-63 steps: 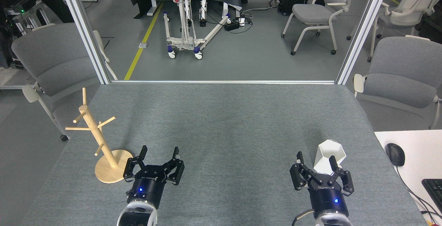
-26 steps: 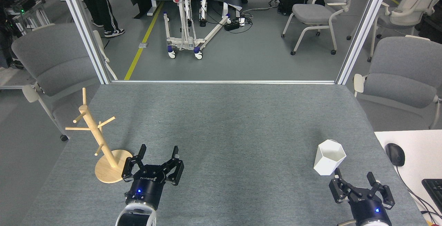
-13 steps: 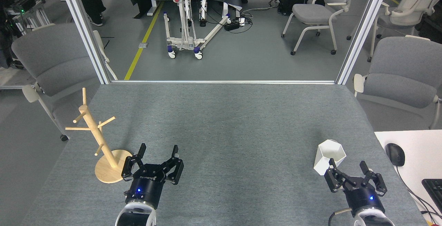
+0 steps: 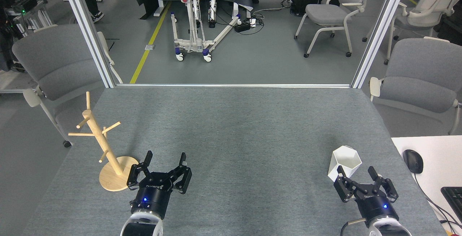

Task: Hang cup on storage rack
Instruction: 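Move the right gripper to the white hexagonal cup and align with it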

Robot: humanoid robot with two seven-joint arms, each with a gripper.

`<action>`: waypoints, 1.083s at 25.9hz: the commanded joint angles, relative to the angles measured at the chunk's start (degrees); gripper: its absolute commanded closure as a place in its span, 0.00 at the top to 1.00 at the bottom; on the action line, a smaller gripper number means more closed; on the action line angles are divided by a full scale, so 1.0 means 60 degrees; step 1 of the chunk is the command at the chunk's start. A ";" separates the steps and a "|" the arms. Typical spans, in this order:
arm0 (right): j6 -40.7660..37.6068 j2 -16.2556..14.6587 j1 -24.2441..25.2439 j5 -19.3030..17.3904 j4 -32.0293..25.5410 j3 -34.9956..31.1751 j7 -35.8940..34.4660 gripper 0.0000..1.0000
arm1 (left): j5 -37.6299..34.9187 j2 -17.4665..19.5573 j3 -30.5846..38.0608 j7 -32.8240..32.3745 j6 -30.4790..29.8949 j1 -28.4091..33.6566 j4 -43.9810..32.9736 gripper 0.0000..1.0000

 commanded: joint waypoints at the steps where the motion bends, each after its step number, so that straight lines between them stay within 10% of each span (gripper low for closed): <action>1: -0.0511 -0.0012 0.0059 -0.0033 0.0014 -0.0036 -0.0013 0.99 | -0.0008 0.0001 -0.0015 -0.0001 0.0003 0.0001 0.0009 0.99; 28: -0.0438 -0.0466 -0.0747 0.0085 0.1815 -0.0007 -0.0336 0.99 | -0.0037 -0.0029 -0.0029 -0.0016 -0.0012 -0.0014 0.0083 0.99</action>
